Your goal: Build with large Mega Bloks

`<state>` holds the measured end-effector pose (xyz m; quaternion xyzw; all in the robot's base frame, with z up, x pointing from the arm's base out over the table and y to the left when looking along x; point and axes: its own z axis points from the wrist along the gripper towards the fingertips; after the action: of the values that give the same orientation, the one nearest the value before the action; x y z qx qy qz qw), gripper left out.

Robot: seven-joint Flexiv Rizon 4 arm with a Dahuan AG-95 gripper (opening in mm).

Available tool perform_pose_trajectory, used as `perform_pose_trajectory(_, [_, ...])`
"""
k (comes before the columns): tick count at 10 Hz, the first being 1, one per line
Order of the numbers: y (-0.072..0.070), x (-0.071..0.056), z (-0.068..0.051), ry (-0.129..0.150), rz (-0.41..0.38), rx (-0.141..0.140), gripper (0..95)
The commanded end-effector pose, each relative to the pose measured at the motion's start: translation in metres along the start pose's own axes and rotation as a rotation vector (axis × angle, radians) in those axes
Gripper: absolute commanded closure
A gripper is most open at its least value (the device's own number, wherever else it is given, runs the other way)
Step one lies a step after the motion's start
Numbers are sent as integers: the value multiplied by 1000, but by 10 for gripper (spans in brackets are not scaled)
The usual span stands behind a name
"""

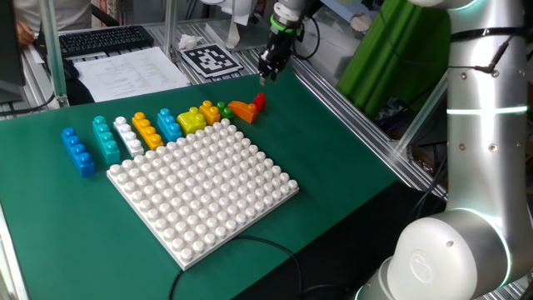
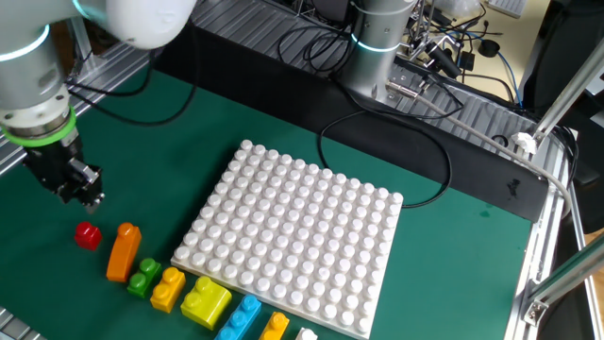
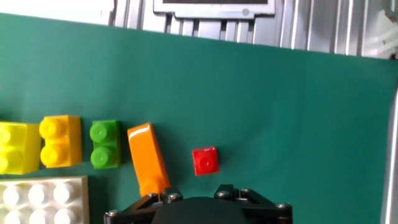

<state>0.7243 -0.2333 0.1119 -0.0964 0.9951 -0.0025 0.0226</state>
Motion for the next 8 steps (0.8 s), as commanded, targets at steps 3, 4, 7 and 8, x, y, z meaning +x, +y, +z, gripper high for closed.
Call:
perform_pose_trajectory(3, [4,-4,20,-10,-18,-4,570])
perform_pose_trajectory(4, [5,-6,25,-13,-21,-6,570])
perform_pose_trajectory(7, [-1,-15,36,-14,-41,-12,570])
perform_pose_trajectory(8, [-2,-17,41,-16,-48,-15,570])
